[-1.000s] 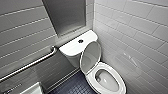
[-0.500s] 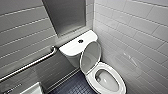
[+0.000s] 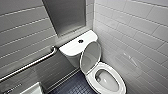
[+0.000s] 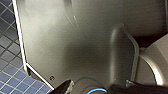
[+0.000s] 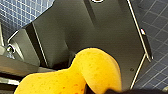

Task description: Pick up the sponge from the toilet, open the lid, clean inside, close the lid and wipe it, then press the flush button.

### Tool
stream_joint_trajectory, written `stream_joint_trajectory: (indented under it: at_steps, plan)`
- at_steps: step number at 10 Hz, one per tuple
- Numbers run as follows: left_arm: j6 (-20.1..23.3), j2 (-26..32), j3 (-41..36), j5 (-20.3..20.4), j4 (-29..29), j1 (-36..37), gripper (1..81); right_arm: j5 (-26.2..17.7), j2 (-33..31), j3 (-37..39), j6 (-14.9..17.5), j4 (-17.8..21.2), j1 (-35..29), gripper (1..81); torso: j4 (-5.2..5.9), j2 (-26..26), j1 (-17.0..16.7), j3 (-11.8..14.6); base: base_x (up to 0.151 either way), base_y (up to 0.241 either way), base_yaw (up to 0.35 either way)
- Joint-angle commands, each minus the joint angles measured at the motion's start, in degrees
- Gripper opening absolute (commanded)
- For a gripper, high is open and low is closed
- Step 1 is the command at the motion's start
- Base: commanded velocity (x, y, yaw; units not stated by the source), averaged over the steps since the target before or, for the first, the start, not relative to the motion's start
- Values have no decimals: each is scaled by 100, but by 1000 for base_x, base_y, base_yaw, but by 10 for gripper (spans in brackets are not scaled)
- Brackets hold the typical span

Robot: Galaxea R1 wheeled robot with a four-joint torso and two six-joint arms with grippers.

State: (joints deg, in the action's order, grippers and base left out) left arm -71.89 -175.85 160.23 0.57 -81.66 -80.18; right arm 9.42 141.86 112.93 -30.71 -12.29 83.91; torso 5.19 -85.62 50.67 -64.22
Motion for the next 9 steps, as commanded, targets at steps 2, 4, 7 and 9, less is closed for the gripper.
stream_joint_trajectory:
  at_steps: [2, 4, 7, 9]
  plan:
    - [4406, -223, -18, -488, 4356, -48, 811, -371, -7, 130, -14, -89, -9, 10, 0, 0, 0, 0, 0, 0, 0]
    - [5876, -153, -332, -809, 5720, 233, 811, -388, 169, 377, 56, -177, 34, 10, 0, 0, 0, 0, 0, 0, 0]
    - [6894, 662, -1841, -1753, 6921, 805, 811, -371, 458, 947, 56, -327, 201, 10, 0, 0, 0, 2, 0, 0, 0]
    - [7444, 1034, -2470, -1683, 7639, 1007, 811, -424, 750, 1309, 56, -327, 263, 10, 0, 0, 0, 2, 0, 0, 0]
